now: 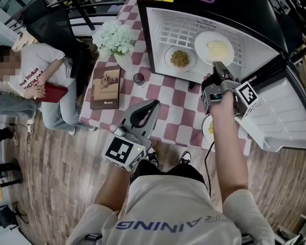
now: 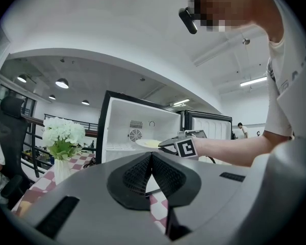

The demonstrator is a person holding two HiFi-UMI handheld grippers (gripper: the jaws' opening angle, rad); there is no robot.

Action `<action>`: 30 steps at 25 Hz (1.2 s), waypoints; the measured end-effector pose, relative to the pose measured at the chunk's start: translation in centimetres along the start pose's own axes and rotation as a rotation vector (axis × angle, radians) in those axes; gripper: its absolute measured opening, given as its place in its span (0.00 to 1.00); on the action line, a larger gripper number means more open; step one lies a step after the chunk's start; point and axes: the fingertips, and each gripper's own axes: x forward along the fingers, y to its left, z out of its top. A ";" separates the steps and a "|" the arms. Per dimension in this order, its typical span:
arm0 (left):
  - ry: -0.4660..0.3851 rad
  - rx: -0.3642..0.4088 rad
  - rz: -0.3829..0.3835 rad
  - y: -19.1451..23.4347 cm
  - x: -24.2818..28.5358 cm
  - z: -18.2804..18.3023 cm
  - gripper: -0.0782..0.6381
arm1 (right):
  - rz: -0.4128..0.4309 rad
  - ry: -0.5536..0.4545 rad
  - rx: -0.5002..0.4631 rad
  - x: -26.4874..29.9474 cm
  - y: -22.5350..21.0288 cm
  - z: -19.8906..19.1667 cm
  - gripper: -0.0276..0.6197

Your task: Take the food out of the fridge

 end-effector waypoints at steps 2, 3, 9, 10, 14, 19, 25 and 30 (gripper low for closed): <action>0.000 0.005 0.002 -0.2 0.0 0.1 0.12 | 0.015 0.032 -0.008 -1.2 0.3 -0.7 0.09; -0.001 0.008 0.004 -0.3 0.0 0.2 0.12 | 0.022 0.052 -0.007 -1.8 0.5 -1.1 0.09; -0.008 0.011 0.025 -1.2 -0.3 0.2 0.12 | 0.049 0.173 -0.001 -5.9 0.7 -3.5 0.09; -0.007 0.010 0.030 -1.4 -0.4 0.1 0.12 | 0.048 0.188 -0.001 -6.7 0.5 -3.8 0.09; 0.003 0.015 0.044 -2.2 -0.9 -0.3 0.12 | 0.044 0.252 -0.017 -9.2 -0.3 -4.9 0.09; 0.026 0.011 0.079 -2.7 -1.9 -1.8 0.12 | 0.056 0.367 -0.051 -11.2 -2.7 -6.8 0.09; 0.050 -0.010 0.128 -2.8 -3.6 -3.2 0.12 | -0.024 0.472 -0.057 -13.4 -9.1 -8.6 0.09; 0.068 -0.026 0.157 -2.8 -4.6 -4.3 0.12 | -0.075 0.537 -0.077 -14.6 -13.9 -9.4 0.09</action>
